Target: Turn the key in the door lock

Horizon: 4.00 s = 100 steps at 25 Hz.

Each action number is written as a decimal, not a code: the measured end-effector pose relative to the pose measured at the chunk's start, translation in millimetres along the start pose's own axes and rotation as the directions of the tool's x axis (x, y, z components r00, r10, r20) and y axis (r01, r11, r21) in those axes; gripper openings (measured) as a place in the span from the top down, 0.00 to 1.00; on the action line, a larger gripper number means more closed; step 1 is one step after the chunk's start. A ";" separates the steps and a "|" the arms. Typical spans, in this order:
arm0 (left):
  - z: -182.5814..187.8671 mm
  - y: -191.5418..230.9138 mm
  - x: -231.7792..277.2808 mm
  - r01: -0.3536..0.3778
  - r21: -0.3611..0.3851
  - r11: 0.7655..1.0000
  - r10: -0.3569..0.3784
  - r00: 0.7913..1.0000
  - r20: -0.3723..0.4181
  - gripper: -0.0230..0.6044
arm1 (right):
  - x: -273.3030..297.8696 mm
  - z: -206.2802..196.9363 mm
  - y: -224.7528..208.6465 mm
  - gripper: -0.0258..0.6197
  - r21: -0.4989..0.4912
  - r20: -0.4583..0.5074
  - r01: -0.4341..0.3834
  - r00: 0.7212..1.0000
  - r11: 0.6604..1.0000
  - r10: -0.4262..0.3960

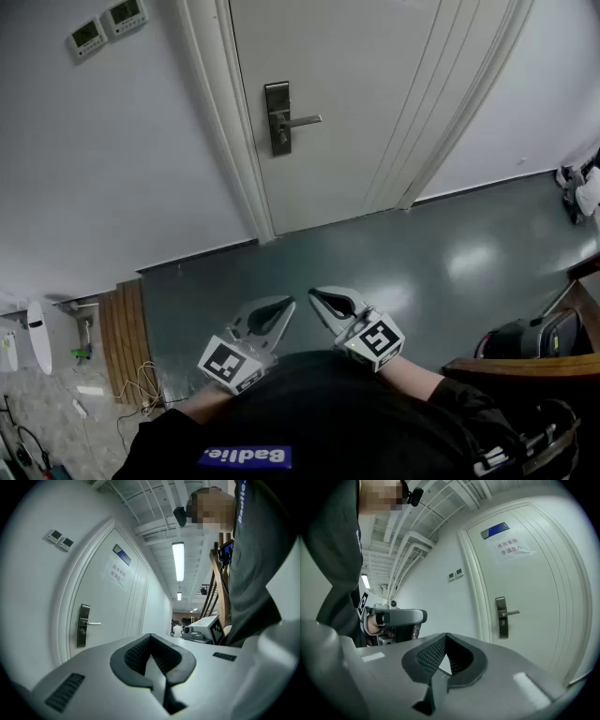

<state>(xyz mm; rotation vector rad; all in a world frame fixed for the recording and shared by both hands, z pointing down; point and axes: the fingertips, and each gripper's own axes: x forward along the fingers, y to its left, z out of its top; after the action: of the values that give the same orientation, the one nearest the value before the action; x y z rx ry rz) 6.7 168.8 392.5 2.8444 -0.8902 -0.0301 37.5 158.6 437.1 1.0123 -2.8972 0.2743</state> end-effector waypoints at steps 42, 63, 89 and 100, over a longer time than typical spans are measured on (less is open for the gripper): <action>30.6 244.7 69.7 0.041 0.015 0.999 -0.041 0.999 0.016 0.97 | 196.9 21.4 -177.0 0.96 0.062 -0.003 0.218 0.976 0.974 -0.218; 26.5 293.1 105.9 -0.156 0.009 0.988 0.156 0.987 -0.043 0.97 | 289.2 -15.8 -356.6 0.76 0.151 -0.104 0.325 0.944 0.934 -0.312; 2.3 310.9 79.4 -0.203 -0.058 0.977 0.196 0.974 -0.116 0.97 | 359.6 -34.3 -411.7 0.88 -0.335 -0.230 0.472 0.798 0.815 -0.557; -0.1 321.6 65.0 -0.214 -0.046 0.976 0.208 0.972 -0.113 0.97 | 365.0 -42.9 -406.8 0.90 -0.853 -0.170 0.260 0.681 0.452 -0.712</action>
<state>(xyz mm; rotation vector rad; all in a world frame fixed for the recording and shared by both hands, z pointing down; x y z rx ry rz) -121.4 -128.5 445.6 2.6540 -1.1418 0.1195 5.1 -369.4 581.3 1.2708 -1.7220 -0.6300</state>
